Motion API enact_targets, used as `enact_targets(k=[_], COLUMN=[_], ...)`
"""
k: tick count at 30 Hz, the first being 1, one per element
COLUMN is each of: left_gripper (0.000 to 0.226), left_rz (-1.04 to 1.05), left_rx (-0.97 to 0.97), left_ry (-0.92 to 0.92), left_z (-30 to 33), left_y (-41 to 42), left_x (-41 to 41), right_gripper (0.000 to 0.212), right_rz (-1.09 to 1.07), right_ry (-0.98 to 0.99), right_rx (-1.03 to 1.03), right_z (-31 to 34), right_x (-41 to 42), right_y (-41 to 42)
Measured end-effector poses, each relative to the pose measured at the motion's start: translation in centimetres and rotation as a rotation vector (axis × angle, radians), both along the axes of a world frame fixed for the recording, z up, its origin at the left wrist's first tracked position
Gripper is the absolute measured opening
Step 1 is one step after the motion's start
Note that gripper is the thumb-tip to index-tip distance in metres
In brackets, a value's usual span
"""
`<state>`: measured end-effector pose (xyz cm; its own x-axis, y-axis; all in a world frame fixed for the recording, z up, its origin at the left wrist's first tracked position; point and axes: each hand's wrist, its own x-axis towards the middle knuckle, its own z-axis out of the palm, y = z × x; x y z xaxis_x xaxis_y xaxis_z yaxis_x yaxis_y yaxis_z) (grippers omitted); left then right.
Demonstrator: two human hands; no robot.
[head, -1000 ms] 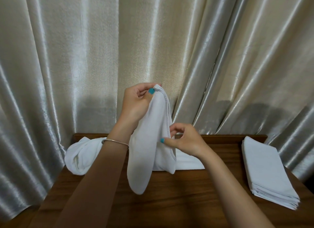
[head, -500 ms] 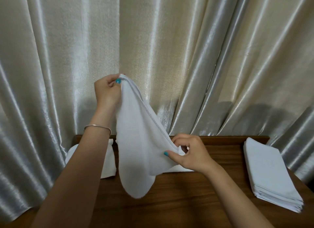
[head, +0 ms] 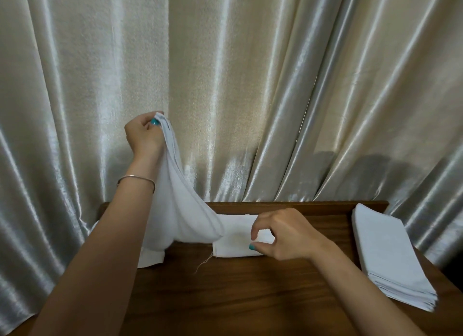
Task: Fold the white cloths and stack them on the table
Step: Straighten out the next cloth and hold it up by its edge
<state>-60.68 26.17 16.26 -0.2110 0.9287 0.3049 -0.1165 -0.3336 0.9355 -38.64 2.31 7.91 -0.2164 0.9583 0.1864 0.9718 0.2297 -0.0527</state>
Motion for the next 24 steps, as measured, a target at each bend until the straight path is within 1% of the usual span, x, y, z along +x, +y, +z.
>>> enact_targets(k=[3,6,11,15,17,21,24], left_gripper=[0.024,0.021,0.021,0.023,0.023,0.023,0.021], left_rz=[-0.043,-0.066,-0.036,-0.012,-0.013,-0.032,-0.032], left_rx=[0.087,0.156,0.142,0.144,0.154,0.154,0.155], left_ry=[0.056,0.090,0.075,0.116,0.126,0.119,0.116], left_z=[1.1,2.0,3.0,3.3,3.4,3.7,3.9], left_y=[-0.5,-1.0,-1.3,-2.1,-2.4,-3.0,-3.0], left_x=[0.6,1.2,1.4,2.1,2.5,3.2,3.3], right_gripper=[0.032,0.033,0.041,0.054,0.055,0.058,0.059], right_rz=[-0.008,-0.045,-0.056,-0.011,-0.025,-0.066,-0.095], right_ry=[0.065,0.091,0.143,0.086,0.041,-0.053,-0.092], right_rx=[0.033,0.082,0.125,0.142,0.144,0.060,0.042], right_z=[0.2,0.6,0.1,-1.9,-2.7,-3.1,-3.1], right_x=[-0.5,-2.0,-5.5,-8.4,-9.0,-8.6,-7.6], right_y=[0.9,2.3,3.9,3.9,3.7,3.4,3.3])
